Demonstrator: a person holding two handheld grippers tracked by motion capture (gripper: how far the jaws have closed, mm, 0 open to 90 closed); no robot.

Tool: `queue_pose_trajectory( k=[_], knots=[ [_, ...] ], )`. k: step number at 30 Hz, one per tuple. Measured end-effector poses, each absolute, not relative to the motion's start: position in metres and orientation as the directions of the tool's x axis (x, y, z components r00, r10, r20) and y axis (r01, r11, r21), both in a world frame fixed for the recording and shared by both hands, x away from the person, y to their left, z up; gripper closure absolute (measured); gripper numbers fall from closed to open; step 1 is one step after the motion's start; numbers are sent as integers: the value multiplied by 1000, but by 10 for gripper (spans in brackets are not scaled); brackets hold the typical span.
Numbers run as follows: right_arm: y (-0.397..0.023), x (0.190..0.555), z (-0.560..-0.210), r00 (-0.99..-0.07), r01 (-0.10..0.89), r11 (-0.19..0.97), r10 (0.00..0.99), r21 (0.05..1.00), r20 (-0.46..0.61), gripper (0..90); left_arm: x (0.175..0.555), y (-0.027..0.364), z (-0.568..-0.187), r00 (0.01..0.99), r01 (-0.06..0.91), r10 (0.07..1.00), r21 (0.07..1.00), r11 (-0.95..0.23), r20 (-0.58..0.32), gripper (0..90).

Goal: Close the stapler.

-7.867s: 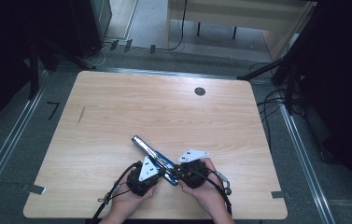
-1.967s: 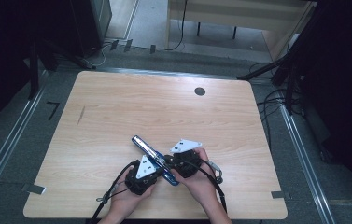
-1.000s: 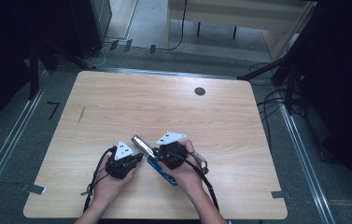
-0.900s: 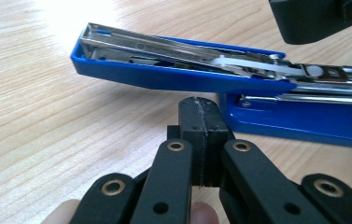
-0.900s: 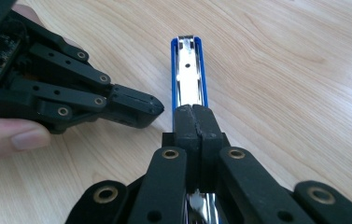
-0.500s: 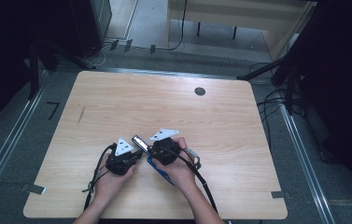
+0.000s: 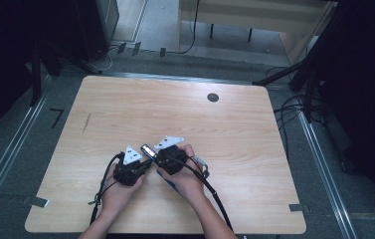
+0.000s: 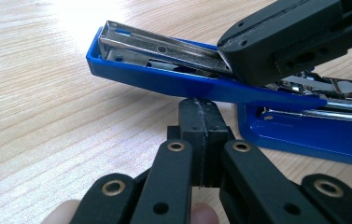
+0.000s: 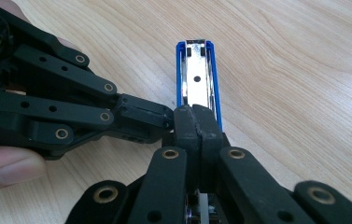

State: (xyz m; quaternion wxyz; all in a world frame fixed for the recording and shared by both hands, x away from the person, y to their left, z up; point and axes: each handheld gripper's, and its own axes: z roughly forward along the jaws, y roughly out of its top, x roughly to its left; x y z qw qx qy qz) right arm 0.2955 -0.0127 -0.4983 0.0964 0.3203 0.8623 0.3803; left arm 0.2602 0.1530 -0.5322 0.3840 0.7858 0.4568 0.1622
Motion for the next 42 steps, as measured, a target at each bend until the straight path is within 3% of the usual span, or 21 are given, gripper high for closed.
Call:
queue_pose_trajectory(
  k=[42],
  knots=[
    [-27, 287, -485, -760, 457, 455, 646, 764, 70, 900, 249, 150, -521, 568, 527, 813, 815, -239, -129, 900]
  ],
)
